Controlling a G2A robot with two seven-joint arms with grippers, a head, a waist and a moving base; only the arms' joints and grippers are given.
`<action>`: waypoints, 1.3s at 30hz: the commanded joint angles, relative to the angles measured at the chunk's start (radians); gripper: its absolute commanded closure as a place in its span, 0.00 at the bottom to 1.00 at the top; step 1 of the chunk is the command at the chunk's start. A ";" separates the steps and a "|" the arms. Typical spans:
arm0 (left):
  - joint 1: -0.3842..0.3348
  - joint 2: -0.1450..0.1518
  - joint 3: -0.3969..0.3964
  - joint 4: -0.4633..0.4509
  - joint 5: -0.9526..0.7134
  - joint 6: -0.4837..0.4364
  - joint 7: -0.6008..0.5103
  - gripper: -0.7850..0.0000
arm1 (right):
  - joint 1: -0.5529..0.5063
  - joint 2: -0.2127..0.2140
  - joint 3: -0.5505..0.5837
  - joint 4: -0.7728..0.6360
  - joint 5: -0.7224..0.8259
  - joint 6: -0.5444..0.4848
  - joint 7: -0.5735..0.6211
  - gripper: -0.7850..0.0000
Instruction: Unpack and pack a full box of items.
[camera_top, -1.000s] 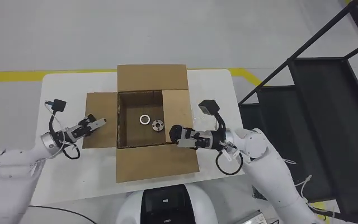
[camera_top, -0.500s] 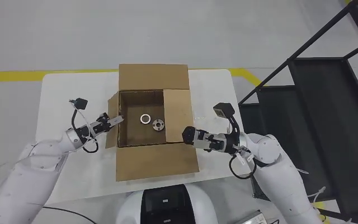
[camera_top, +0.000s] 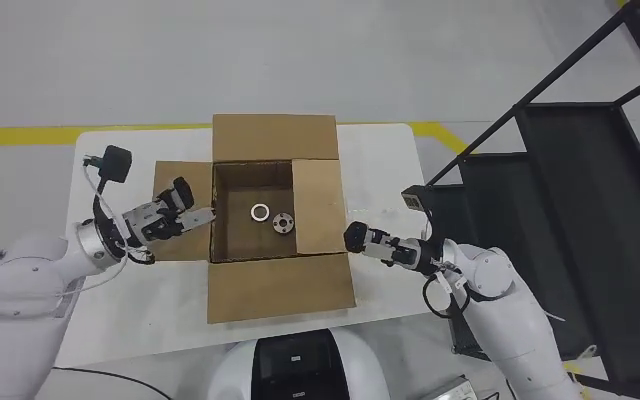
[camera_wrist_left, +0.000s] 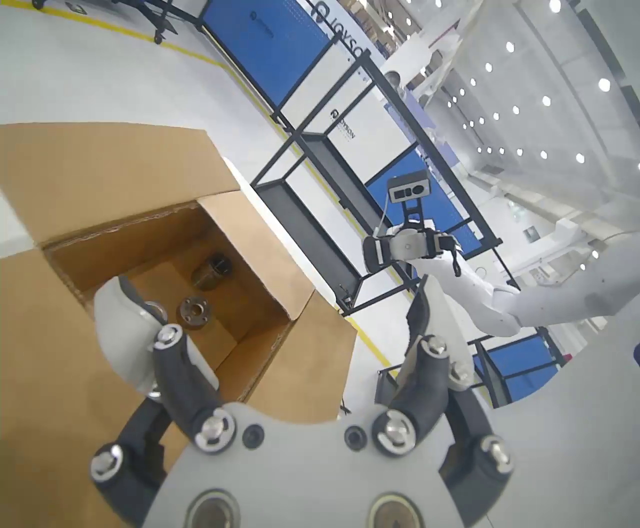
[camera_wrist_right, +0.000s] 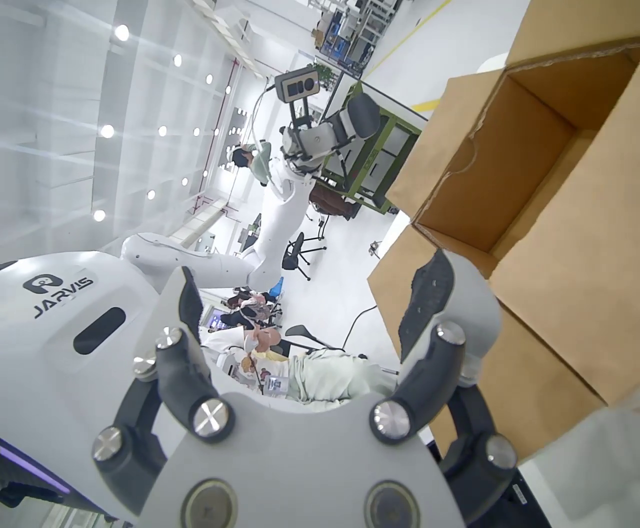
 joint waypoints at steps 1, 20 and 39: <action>-0.073 -0.009 0.084 0.015 0.028 0.040 -0.027 0.00 | -0.016 0.003 0.020 0.005 0.009 -0.002 -0.004 0.00; -0.502 -0.150 0.576 0.402 -0.070 0.096 0.019 0.00 | -0.059 0.018 0.095 0.085 0.072 -0.005 -0.006 0.00; -0.701 -0.267 0.762 0.687 -0.153 0.171 -0.018 0.00 | -0.059 0.018 0.095 0.085 0.072 -0.005 -0.006 0.00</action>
